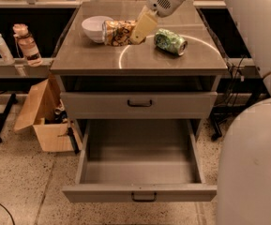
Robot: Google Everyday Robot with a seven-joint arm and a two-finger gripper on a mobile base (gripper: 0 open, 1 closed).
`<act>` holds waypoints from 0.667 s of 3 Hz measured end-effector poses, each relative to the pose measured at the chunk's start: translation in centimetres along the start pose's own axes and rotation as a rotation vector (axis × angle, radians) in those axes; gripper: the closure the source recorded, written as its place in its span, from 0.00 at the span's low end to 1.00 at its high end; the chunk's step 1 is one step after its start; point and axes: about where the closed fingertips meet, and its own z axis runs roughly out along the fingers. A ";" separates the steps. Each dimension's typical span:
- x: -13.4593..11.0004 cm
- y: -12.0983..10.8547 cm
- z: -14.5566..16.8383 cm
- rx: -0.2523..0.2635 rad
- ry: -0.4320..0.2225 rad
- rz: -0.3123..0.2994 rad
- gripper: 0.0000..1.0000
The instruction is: Pick orange can from middle drawer and place on counter
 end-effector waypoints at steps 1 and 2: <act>0.0 0.0 0.0 0.000 0.000 0.000 1.00; 0.1 -1.3 0.8 0.043 0.004 0.005 1.00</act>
Offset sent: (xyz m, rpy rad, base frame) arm 0.0170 -0.0055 0.0000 -0.0040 -0.0623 -0.0577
